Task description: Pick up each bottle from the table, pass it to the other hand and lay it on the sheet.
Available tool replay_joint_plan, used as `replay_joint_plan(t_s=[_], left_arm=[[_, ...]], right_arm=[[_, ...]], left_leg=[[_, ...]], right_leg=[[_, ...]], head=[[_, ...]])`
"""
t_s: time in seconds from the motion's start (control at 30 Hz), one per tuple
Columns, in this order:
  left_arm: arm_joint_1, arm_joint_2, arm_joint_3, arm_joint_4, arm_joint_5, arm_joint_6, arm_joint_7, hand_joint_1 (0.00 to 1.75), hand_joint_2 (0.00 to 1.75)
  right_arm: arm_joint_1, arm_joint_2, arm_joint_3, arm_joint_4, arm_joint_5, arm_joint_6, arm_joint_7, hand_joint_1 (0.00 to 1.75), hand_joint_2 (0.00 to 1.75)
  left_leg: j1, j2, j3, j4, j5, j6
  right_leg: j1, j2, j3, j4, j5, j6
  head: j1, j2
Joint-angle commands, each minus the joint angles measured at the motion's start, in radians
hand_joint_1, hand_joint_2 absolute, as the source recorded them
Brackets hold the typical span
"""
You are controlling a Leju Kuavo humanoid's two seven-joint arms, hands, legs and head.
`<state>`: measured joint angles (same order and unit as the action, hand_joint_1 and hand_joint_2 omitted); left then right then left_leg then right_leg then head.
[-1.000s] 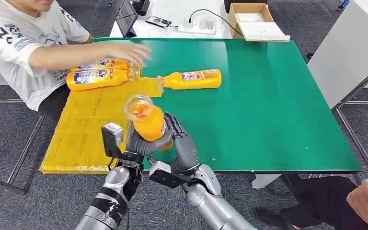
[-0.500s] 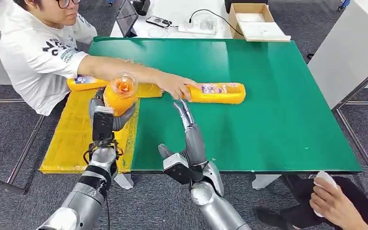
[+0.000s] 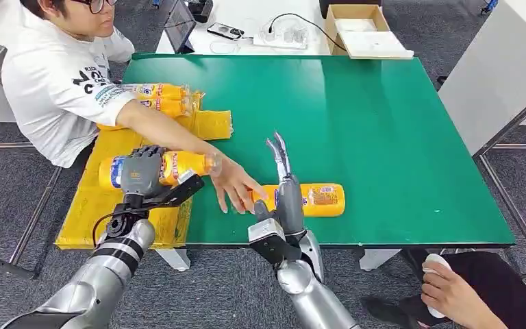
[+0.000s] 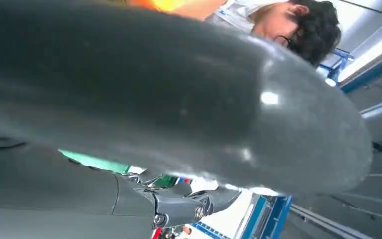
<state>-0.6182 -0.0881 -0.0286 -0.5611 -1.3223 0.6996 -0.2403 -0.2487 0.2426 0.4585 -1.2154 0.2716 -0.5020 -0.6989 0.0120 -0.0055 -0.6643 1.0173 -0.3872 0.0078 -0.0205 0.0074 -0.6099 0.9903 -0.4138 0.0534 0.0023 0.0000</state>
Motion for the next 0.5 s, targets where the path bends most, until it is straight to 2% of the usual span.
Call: replay_joint_plan(t_s=[0.03, 0.2, 0.5], left_arm=[[-0.089, 0.076, -0.024, 0.265, -0.078, -0.041, 0.061, 1.75, 1.75], [-0.086, 0.080, -0.025, 0.269, -0.084, -0.076, 0.069, 1.75, 1.75], [-0.080, 0.066, 0.045, 0.277, 0.005, -0.148, 0.016, 1.75, 1.75]], right_arm=[[-0.015, -0.029, -0.022, -0.005, -0.013, 0.016, 0.001, 0.00, 0.00], [-0.018, -0.026, -0.022, 0.008, -0.012, 0.026, 0.001, 0.00, 0.00], [-0.021, -0.022, -0.019, 0.020, -0.010, 0.041, 0.001, 0.00, 0.00]], left_leg=[[0.001, -0.001, 0.006, 0.000, -0.002, 0.000], [0.001, -0.001, 0.002, 0.000, -0.001, 0.000], [0.000, -0.001, 0.005, 0.000, -0.002, 0.000]], right_leg=[[0.001, -0.002, 0.006, -0.001, -0.002, -0.003], [0.001, 0.000, 0.003, 0.000, -0.001, -0.001], [0.001, 0.000, 0.006, -0.001, -0.001, -0.002]], head=[[0.000, 0.000], [0.000, 0.000], [0.000, 0.000]])
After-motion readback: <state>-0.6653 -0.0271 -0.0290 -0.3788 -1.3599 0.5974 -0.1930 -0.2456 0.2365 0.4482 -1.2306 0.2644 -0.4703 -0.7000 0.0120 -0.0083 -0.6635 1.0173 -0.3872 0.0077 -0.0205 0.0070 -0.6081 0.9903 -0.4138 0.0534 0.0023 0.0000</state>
